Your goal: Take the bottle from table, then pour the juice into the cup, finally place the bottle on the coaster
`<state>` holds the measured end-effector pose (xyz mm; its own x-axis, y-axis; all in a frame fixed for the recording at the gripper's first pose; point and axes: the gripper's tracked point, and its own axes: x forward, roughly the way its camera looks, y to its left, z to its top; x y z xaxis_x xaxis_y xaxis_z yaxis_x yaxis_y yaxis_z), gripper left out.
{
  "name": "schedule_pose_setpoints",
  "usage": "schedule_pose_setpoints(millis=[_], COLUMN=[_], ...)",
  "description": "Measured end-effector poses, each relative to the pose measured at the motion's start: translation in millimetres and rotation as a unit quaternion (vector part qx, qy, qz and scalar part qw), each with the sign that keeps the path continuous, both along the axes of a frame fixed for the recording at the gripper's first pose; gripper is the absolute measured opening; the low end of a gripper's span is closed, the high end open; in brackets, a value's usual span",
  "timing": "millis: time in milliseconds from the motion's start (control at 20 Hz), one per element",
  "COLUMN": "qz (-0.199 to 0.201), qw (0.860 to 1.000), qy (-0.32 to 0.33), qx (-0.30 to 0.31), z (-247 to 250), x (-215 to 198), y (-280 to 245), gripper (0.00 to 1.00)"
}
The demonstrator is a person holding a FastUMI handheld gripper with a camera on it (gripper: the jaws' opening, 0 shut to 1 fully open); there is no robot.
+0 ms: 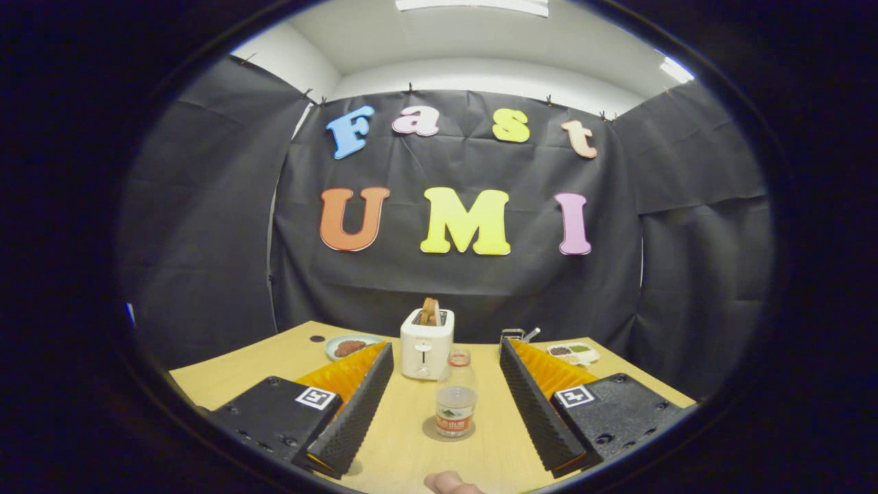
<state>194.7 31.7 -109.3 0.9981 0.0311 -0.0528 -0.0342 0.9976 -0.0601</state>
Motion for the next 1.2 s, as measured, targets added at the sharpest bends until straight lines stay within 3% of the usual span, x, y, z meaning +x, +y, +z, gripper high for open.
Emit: schedule_pose_setpoints(millis=[150,450,750,1200], qz=[-0.012,0.003,0.002,-0.007], qw=[1.000,0.999,1.000,1.000], qy=[-0.016,-0.031,-0.016,0.005], qx=[-0.013,-0.003,0.017,-0.009], z=[27,66,83,89], x=[-25,-74,-102,-130], y=[-9,-8,-18,-27], gripper=[1.00,1.00,1.00,1.00])
